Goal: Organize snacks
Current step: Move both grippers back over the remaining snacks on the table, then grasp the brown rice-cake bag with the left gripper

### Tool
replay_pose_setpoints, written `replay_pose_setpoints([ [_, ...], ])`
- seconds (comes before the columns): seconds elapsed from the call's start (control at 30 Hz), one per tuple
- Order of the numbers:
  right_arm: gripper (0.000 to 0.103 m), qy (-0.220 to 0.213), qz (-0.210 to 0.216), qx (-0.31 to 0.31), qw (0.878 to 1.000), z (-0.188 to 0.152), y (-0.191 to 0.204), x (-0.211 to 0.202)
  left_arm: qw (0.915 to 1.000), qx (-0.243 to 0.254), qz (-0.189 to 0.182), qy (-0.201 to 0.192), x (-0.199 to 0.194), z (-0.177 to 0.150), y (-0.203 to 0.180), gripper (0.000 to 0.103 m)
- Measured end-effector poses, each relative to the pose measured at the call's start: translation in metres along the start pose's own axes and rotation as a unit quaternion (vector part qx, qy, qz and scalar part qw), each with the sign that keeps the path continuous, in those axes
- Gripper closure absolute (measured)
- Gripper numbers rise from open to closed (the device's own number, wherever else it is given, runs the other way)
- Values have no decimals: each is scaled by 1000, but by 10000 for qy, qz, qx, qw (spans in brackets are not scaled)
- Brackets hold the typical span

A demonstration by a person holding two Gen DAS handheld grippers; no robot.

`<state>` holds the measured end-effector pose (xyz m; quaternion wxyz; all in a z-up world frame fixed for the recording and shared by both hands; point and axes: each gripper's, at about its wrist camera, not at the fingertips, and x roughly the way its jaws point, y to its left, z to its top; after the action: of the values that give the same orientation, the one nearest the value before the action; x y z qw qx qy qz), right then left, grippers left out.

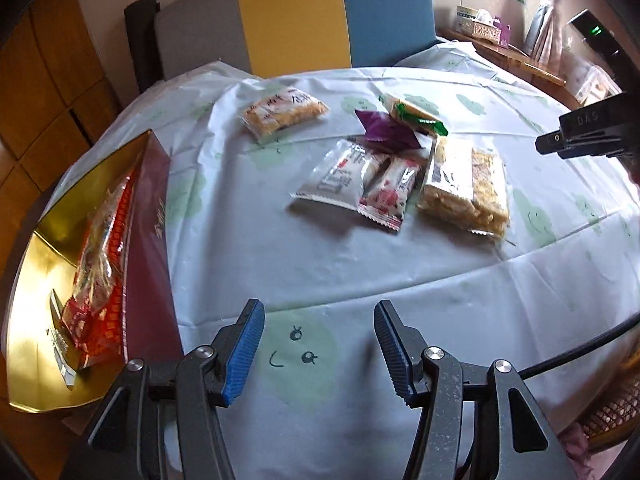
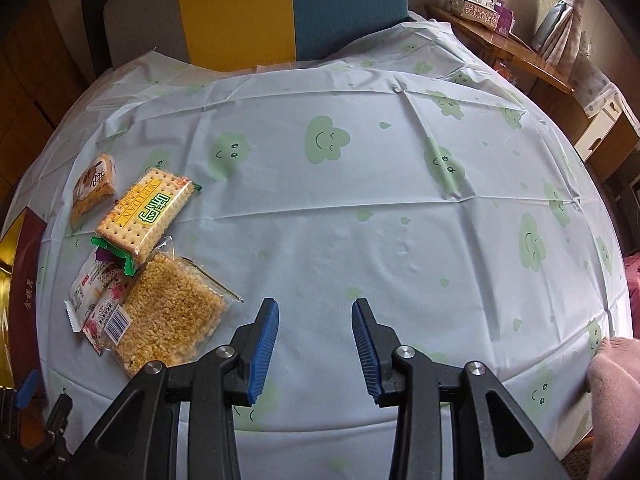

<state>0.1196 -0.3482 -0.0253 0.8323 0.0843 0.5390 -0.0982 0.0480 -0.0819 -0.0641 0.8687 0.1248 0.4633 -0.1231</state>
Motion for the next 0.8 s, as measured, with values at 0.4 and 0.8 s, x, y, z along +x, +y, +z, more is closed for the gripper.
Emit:
replay_pose_setpoints([
  [0.4,64,28,59,280,9996,5,-13,1,9994,-220,-213,137,11,6,9,25],
  [0.8,64,101,246,345,9991,4,-13,4,9968,715,158,-320,5,137,30,15],
])
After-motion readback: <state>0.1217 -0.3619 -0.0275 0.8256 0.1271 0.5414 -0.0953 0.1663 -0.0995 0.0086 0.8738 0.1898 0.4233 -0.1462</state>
